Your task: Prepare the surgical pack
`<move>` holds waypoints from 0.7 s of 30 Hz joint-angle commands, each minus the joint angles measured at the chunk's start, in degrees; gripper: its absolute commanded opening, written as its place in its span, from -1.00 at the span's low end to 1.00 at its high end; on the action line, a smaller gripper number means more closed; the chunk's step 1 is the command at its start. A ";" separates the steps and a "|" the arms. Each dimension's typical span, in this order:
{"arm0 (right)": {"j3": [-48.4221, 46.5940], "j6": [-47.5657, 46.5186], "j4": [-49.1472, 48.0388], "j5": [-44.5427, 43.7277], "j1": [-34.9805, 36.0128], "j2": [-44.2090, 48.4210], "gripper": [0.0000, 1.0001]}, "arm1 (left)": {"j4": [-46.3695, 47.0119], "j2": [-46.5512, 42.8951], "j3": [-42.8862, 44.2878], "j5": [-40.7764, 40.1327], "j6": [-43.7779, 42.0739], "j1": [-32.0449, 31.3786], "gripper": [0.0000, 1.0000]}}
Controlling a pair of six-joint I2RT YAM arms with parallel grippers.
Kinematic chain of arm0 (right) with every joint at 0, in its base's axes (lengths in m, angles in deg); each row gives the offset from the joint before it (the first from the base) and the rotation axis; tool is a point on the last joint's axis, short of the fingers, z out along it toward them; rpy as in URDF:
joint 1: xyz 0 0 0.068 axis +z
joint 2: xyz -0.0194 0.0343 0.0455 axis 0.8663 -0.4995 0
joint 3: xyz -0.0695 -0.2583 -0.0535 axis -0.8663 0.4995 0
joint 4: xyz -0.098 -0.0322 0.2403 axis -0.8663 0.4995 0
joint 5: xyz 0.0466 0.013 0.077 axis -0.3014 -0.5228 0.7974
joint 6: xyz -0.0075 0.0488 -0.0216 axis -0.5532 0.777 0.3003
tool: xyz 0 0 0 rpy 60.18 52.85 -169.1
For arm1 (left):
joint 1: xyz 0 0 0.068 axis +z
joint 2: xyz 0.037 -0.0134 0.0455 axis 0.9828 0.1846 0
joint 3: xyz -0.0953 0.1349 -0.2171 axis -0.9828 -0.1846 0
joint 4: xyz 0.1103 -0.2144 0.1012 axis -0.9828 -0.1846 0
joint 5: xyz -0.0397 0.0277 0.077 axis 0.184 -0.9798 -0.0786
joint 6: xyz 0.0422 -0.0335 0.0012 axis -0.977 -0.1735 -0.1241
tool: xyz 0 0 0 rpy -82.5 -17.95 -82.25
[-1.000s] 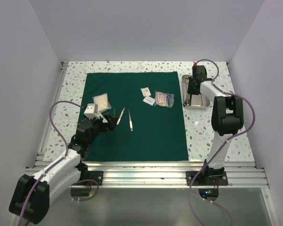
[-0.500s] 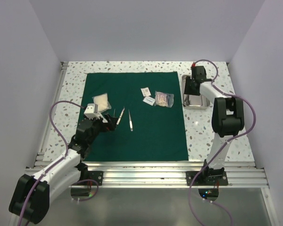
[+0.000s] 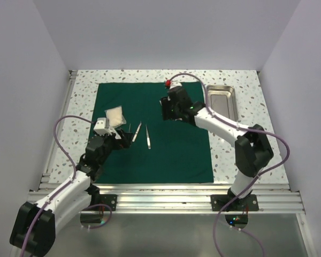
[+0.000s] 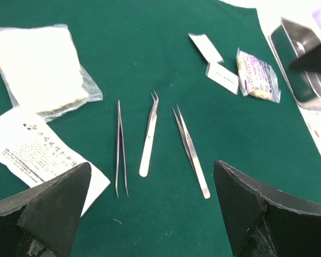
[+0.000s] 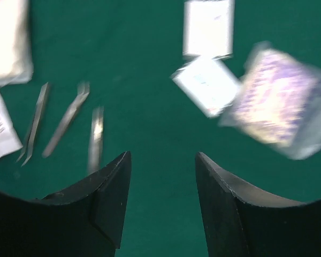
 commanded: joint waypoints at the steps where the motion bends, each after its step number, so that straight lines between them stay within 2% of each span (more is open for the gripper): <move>1: -0.70 6.32 -1.23 -5.10 6.49 -3.00 0.10 | -1.11 -1.80 1.59 -2.59 1.26 -0.38 1.00; 3: -2.46 8.86 -0.27 -7.46 9.47 -5.03 0.08 | -1.64 -1.98 1.68 -3.56 1.78 -0.38 1.00; 5: -5.26 9.84 0.87 -7.74 11.15 -8.89 -0.06 | -3.82 -1.98 2.11 -7.40 3.18 -0.38 1.00; 8: -7.91 11.95 2.01 -9.94 14.05 -13.11 -0.05 | -5.50 -1.98 2.64 -10.06 3.98 -0.38 1.00; 13: -10.28 13.27 2.28 -12.49 16.96 -16.73 -0.01 | -4.98 -1.89 2.56 -9.11 3.81 -0.38 1.00; 21: -12.22 13.54 1.58 -11.88 18.36 -21.29 -0.02 | -4.80 -2.42 2.64 -7.78 3.28 -0.30 1.00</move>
